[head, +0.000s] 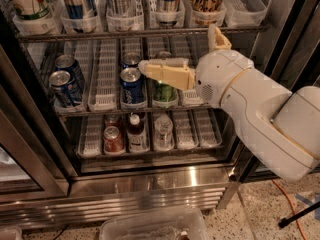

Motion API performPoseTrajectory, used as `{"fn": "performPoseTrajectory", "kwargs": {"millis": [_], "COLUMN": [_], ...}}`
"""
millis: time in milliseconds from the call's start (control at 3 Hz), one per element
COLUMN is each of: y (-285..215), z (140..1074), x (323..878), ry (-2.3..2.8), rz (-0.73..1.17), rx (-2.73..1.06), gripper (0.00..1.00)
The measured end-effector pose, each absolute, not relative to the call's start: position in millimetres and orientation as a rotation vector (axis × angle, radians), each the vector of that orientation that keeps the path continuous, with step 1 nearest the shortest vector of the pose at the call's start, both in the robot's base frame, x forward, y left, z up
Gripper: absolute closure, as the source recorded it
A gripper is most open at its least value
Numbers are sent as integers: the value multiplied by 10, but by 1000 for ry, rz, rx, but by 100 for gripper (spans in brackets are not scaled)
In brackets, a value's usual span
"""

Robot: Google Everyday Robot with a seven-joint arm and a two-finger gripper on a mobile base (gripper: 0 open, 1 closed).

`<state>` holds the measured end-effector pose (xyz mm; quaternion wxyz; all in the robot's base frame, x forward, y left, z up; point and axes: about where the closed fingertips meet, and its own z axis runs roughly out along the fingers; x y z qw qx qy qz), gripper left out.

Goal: Pick redbull can from top shelf of fridge

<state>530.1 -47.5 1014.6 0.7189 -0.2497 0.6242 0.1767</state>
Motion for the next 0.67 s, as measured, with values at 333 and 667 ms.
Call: {"fn": "performPoseTrajectory", "kwargs": {"millis": [333,667], "y": [-473,-495], "z": [10197,10219], "x": [5322,5354], "ry": [1377,1373], "rz": [386,419], "rx": [-562,-564], "gripper": [0,0]}}
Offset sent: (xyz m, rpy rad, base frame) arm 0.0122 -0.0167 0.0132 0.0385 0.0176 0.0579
